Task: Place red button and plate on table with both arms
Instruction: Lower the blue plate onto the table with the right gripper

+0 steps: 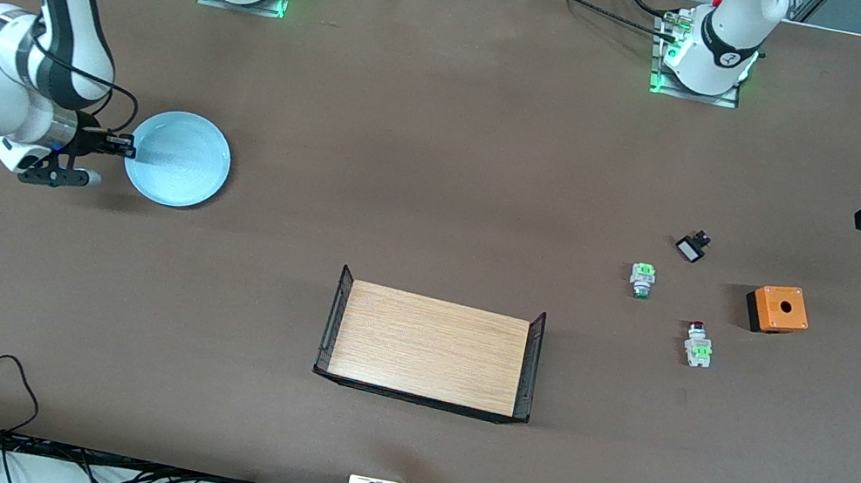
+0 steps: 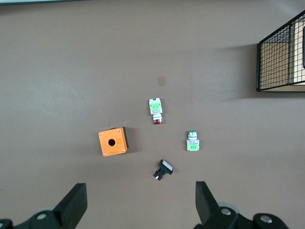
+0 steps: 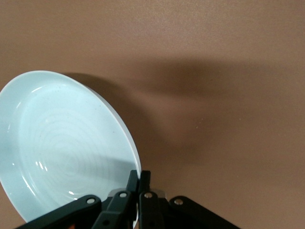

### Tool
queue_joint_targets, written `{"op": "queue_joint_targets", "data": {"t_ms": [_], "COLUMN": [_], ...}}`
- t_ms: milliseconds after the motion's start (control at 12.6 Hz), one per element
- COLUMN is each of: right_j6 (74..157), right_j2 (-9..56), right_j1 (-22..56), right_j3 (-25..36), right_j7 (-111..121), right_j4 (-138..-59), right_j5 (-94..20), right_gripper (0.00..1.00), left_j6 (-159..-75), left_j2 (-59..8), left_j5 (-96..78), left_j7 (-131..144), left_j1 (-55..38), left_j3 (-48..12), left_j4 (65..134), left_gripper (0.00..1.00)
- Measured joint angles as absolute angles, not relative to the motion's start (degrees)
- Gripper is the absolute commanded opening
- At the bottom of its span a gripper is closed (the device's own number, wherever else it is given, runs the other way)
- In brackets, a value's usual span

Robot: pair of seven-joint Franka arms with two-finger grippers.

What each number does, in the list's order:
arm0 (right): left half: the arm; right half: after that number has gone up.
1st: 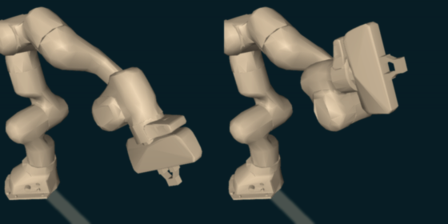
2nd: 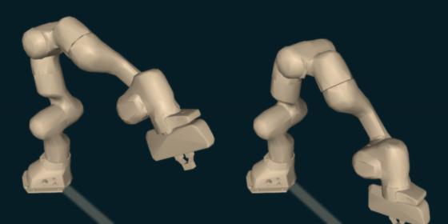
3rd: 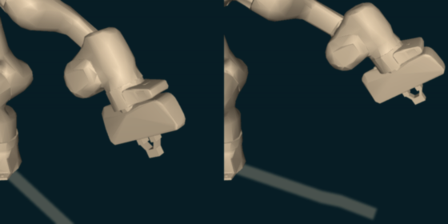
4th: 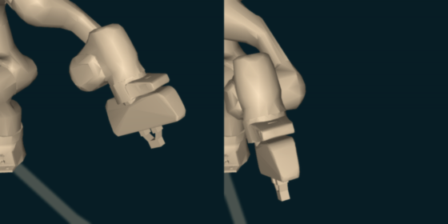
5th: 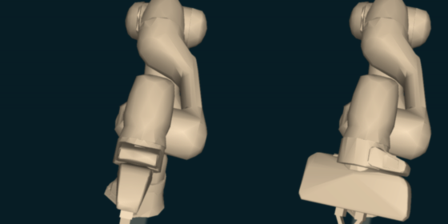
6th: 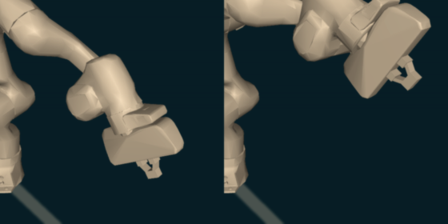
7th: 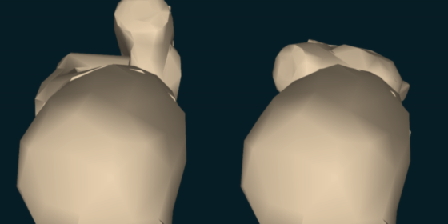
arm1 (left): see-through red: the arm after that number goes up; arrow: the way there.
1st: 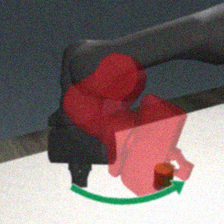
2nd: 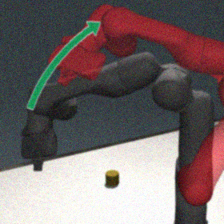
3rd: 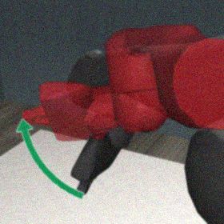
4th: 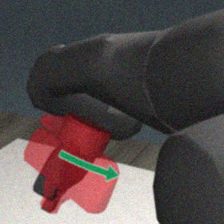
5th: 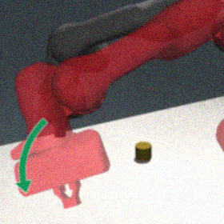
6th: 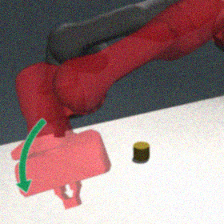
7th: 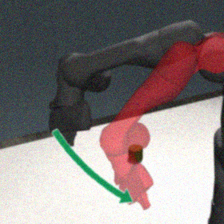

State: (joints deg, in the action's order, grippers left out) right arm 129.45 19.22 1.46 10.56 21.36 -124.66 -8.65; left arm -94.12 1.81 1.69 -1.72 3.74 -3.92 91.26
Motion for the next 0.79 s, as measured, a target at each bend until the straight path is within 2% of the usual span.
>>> {"op": "queue_joint_targets", "data": {"t_ms": [158,238,317,634,792], "right_j6": [134.0,135.1,135.8,136.3,133.6], "right_j2": [19.9,20.1,20.2,19.3,17.5], "right_j1": [1.4,1.4,1.4,1.4,1.4], "right_j3": [10.6,10.6,10.5,10.0,9.2], "right_j7": [21.8,21.8,21.9,21.5,20.9], "right_j4": [-127.0,-127.4,-127.5,-126.6,-124.7], "right_j5": [-8.6,-8.6,-8.6,-8.7,-8.7], "right_gripper": [0.02,0.31,0.99,1.00,1.00], "left_j6": [-94.1,-94.1,-94.1,-94.1,-94.1], "left_j2": [1.8,1.8,1.8,1.8,1.8], "left_j5": [1.7,1.7,1.7,1.7,1.7], "left_j7": [-1.7,-1.7,-1.6,-1.6,-1.6], "left_j1": [3.7,3.7,3.7,3.7,3.7], "left_j3": [-3.9,-3.9,-3.9,-3.9,-3.9], "left_j4": [91.2,91.2,91.2,91.2,91.2], "left_gripper": [1.00,1.00,1.00,1.00,1.00]}}
